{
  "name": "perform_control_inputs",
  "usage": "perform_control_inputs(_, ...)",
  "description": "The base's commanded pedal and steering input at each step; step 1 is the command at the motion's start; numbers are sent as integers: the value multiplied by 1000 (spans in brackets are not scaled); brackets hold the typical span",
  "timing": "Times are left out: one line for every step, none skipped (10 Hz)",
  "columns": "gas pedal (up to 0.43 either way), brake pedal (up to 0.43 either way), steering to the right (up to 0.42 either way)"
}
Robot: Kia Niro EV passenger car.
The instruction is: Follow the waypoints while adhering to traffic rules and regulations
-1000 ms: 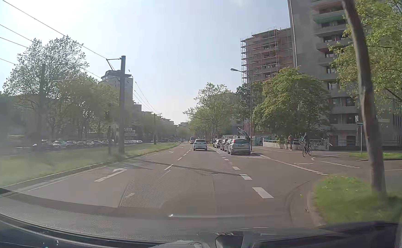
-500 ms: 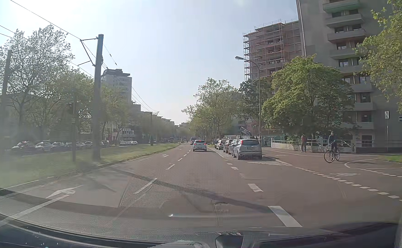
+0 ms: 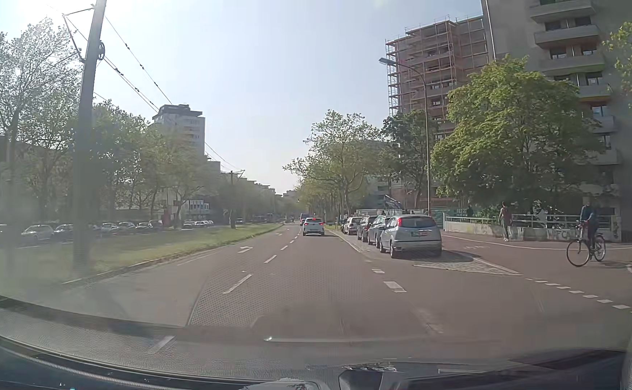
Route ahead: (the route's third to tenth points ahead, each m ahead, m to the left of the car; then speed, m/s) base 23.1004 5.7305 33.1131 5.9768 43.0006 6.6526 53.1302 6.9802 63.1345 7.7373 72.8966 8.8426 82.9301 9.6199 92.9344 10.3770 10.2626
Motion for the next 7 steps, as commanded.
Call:
perform_control_inputs(47, 0, -3)
perform_control_inputs(39, 0, -3)
perform_control_inputs(20, 0, -3)
perform_control_inputs(0, 0, -3)
perform_control_inputs(0, 0, -3)
perform_control_inputs(0, 0, -3)
perform_control_inputs(0, 0, -4)
